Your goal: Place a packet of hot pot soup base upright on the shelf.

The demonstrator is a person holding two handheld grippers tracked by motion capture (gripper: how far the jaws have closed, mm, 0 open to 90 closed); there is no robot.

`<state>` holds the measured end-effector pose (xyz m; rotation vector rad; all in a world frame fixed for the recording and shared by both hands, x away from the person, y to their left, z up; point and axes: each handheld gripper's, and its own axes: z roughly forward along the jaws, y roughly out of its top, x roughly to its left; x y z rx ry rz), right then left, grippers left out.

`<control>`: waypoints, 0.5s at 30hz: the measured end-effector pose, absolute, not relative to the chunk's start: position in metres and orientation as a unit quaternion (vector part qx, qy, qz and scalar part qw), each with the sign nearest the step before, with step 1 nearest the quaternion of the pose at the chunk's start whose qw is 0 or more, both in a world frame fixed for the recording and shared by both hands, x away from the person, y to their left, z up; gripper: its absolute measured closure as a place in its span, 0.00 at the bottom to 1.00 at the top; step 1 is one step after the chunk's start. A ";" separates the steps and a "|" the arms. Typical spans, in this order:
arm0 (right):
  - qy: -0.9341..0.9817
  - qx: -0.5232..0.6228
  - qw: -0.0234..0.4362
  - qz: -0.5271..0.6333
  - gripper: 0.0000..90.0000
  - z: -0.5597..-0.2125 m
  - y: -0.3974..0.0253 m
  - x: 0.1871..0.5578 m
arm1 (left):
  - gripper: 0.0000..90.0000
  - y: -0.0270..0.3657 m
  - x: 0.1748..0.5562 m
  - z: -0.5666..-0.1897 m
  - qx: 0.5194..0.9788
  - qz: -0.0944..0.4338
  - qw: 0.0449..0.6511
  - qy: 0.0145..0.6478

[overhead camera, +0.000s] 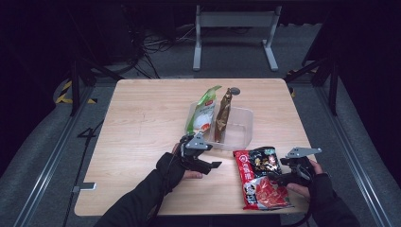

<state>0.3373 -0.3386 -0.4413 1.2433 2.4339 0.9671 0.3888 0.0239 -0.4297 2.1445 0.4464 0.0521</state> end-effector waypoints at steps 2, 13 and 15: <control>0.835 0.425 0.113 0.330 0.20 -0.444 -0.339 0.339 | 0.31 0.010 0.386 -0.439 0.879 -0.029 0.445 0.170; 0.829 0.437 0.090 0.338 0.30 -0.450 -0.333 0.341 | 0.23 -0.033 0.393 -0.463 0.874 -0.111 0.421 0.217; 0.829 0.437 0.089 0.336 0.31 -0.449 -0.331 0.341 | 0.22 -0.035 0.395 -0.463 0.868 -0.115 0.424 0.230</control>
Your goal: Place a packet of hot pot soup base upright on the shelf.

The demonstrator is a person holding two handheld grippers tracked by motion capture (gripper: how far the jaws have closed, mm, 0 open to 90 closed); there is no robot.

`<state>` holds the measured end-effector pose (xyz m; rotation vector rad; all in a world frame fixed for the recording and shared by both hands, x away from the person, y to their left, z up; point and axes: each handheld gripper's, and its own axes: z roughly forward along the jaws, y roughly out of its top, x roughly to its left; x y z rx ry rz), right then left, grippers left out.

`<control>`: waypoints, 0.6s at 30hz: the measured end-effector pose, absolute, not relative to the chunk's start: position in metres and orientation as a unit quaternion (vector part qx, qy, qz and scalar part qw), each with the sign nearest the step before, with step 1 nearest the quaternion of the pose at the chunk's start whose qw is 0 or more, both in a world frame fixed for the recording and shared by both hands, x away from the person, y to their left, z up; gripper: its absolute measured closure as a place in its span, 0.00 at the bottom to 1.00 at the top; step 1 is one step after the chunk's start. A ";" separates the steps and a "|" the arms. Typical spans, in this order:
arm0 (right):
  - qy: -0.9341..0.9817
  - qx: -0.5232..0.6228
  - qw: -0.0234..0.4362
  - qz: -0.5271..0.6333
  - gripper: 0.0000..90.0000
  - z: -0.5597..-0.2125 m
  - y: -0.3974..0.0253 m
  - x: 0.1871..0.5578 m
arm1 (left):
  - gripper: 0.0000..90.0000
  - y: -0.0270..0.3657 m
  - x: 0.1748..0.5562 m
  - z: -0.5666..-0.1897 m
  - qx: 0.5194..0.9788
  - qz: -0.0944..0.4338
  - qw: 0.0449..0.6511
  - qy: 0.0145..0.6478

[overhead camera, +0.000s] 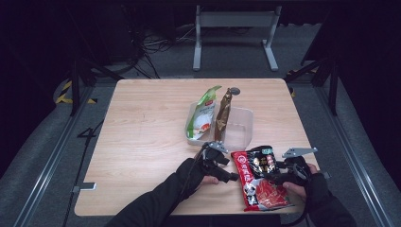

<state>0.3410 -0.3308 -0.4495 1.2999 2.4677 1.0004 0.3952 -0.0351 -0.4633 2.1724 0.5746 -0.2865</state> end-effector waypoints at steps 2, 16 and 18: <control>0.831 0.435 0.091 0.336 0.31 -0.449 -0.328 0.341 | 0.22 -0.038 0.399 -0.464 0.860 -0.114 0.429 0.250; 0.833 0.425 0.074 0.345 0.31 -0.452 -0.316 0.341 | 0.37 -0.043 0.405 -0.467 0.849 -0.089 0.431 0.293; 0.834 0.422 0.070 0.347 0.33 -0.452 -0.314 0.341 | 0.36 -0.041 0.407 -0.468 0.845 -0.089 0.433 0.301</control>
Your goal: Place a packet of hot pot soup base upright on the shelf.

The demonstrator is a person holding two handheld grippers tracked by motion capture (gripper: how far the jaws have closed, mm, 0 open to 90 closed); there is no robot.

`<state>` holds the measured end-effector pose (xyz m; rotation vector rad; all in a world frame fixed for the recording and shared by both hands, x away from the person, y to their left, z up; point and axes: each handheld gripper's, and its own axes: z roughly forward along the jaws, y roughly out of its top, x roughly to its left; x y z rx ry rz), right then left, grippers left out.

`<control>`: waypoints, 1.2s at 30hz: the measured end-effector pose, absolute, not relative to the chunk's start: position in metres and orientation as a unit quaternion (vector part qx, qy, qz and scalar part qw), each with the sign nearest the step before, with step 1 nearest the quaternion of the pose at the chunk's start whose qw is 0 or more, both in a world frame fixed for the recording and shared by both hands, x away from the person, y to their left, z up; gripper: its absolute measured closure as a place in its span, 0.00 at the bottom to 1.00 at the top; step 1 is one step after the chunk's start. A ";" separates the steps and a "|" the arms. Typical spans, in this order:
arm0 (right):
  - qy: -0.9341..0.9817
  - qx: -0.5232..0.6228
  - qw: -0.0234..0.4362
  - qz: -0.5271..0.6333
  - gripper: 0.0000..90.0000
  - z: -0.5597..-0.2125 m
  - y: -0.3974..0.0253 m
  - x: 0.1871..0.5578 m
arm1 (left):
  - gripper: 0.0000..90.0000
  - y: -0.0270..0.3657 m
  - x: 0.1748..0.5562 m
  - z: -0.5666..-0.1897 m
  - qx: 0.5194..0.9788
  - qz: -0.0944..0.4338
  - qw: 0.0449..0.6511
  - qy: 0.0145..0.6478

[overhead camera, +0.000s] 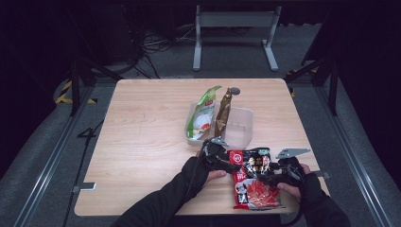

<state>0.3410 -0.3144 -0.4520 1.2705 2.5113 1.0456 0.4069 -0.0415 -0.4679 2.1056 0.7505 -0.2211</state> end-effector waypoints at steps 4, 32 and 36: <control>0.838 0.413 0.063 0.351 0.36 -0.452 -0.312 0.340 | 0.32 -0.038 0.411 -0.468 0.839 -0.082 0.437 0.314; 0.842 0.383 0.074 0.373 0.26 -0.449 -0.305 0.338 | 0.93 -0.010 0.412 -0.452 0.813 -0.045 0.506 0.285; 0.832 0.389 0.062 0.391 0.19 -0.447 -0.306 0.341 | 0.93 -0.008 0.407 -0.442 0.809 -0.025 0.523 0.266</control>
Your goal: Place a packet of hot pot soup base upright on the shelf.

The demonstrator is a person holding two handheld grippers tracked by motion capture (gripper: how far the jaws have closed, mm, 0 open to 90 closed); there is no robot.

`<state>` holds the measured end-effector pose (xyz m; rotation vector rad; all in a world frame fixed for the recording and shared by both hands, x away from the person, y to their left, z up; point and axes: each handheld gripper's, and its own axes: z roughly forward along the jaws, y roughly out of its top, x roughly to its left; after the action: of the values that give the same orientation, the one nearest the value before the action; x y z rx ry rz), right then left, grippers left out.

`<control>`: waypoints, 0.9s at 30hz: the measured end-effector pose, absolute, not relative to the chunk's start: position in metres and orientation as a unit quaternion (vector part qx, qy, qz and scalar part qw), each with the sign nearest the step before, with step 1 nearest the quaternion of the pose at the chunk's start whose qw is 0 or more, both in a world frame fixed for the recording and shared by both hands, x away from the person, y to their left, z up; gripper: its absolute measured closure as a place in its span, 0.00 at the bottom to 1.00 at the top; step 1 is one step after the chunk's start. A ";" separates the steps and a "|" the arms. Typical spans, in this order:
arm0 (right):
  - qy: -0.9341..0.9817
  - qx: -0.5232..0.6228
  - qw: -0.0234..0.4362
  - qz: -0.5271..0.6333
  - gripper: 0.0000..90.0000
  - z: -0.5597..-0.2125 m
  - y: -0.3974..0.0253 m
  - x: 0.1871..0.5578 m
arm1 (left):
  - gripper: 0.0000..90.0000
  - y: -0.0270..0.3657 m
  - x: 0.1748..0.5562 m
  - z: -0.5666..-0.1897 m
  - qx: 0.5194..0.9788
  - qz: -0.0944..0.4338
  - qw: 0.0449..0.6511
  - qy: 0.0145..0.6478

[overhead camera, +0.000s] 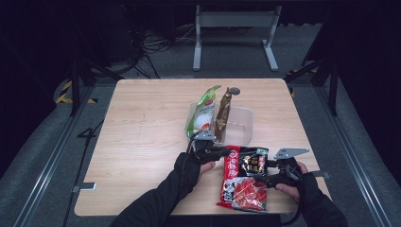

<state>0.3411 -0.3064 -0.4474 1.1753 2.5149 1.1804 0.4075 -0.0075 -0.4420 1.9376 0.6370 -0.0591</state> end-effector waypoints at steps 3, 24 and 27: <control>0.830 0.382 0.043 0.404 0.15 -0.448 -0.306 0.347 | 0.94 -0.005 0.405 -0.435 0.805 -0.012 0.538 0.249; 0.813 0.328 -0.003 0.481 0.63 -0.436 -0.292 0.354 | 0.88 0.005 0.401 -0.419 0.813 0.055 0.545 0.200; 0.810 0.323 -0.002 0.490 0.69 -0.433 -0.293 0.351 | 0.83 0.005 0.399 -0.416 0.815 0.066 0.543 0.192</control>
<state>0.3513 -0.2927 -0.4332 1.0159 2.5471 1.5415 0.3990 0.0052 -0.4160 1.9349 0.4562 0.1570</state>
